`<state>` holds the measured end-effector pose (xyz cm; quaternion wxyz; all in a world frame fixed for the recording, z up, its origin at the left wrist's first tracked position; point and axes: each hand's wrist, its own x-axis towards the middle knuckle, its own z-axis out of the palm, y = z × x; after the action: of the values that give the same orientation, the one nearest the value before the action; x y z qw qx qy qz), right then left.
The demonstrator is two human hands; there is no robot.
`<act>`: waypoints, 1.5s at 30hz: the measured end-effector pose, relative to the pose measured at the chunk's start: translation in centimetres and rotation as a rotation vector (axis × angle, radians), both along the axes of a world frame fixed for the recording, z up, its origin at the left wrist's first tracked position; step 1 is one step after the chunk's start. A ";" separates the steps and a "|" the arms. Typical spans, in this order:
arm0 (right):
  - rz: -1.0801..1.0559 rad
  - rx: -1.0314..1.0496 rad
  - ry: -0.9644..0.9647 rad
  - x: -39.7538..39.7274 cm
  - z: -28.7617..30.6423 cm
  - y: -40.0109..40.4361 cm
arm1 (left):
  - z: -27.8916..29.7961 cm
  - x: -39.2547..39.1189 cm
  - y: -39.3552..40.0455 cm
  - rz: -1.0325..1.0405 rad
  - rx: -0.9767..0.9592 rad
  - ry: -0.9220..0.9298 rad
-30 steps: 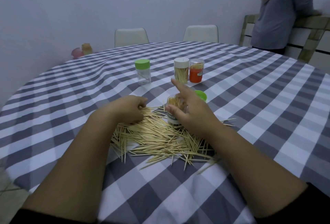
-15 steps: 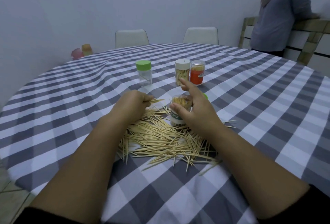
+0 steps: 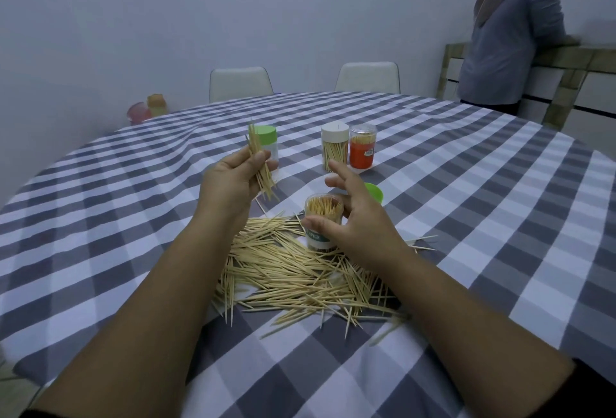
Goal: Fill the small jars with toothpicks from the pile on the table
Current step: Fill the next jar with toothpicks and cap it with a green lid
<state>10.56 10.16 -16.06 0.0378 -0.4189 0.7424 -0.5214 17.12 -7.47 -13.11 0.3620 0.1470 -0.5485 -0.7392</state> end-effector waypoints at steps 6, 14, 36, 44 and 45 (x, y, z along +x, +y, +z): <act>0.012 -0.005 -0.014 0.3 0.0 -0.3 | 1.4 -1.0 1.9 -0.106 0.168 0.147; 0.057 -0.065 -0.255 0.8 0.5 -0.2 | 2.1 -1.2 3.6 -0.181 0.254 0.230; -0.048 -0.422 -0.577 -0.7 1.1 -0.3 | 0.8 -1.1 5.8 -0.299 0.157 0.117; -0.235 -0.391 -0.146 -0.4 1.4 -0.2 | 0.2 -0.9 5.5 -0.240 -0.061 -0.071; -0.228 -0.345 -0.062 -0.2 1.3 -0.2 | -0.1 -0.9 5.4 -0.248 -0.084 -0.108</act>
<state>10.32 9.93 -14.80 -0.0711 -0.3161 0.6832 -0.6544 16.20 -2.07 -13.17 0.2434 0.1024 -0.6116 -0.7458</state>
